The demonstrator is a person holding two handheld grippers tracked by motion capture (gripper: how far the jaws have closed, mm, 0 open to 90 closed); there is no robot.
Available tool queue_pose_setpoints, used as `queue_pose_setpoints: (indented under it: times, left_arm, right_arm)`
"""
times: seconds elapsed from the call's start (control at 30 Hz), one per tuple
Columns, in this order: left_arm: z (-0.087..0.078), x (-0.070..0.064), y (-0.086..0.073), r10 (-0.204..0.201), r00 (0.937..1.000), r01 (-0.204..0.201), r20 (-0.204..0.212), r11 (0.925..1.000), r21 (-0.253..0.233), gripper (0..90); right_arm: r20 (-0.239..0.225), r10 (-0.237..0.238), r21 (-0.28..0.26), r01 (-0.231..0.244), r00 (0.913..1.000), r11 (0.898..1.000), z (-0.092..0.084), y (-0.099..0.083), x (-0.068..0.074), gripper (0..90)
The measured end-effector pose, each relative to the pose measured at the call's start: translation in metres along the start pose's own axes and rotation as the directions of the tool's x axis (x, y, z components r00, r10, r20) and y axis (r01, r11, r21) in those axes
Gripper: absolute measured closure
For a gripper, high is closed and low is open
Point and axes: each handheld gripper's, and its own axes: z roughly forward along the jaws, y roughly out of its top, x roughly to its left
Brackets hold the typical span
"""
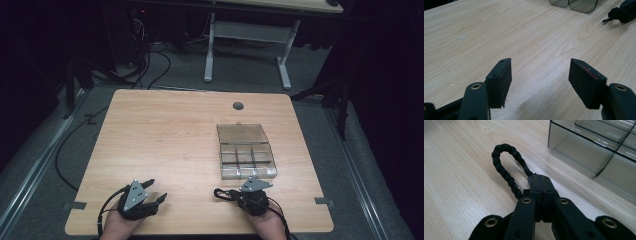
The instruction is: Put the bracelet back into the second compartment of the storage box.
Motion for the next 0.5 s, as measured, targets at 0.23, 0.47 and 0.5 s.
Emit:
queue_pose_setpoints:
  times: [0.23, 0.47, 0.5]
  left_arm:
    - [-0.001, 0.0, -0.001, 0.0, 1.0, 0.0, 0.0, 0.9999, -0.012, 35.9]
    - [-0.003, 0.0, -0.001, -0.001, 0.9999, 0.001, 0.011, 0.9999, -0.014, 36.0]
    - [-0.003, 0.0, -0.001, -0.001, 0.9999, 0.001, 0.011, 0.9999, -0.014, 36.0]
  right_arm:
    - [0.042, 0.025, -0.002, -0.025, 0.9988, 1.0, -0.004, -0.003, -0.007, 90.0]
    - [0.07, 0.062, 0.001, -0.062, 0.9956, 0.998, -0.013, -0.01, -0.017, 90.0]
    - [0.07, 0.062, 0.001, -0.062, 0.9956, 0.998, -0.013, -0.01, -0.017, 90.0]
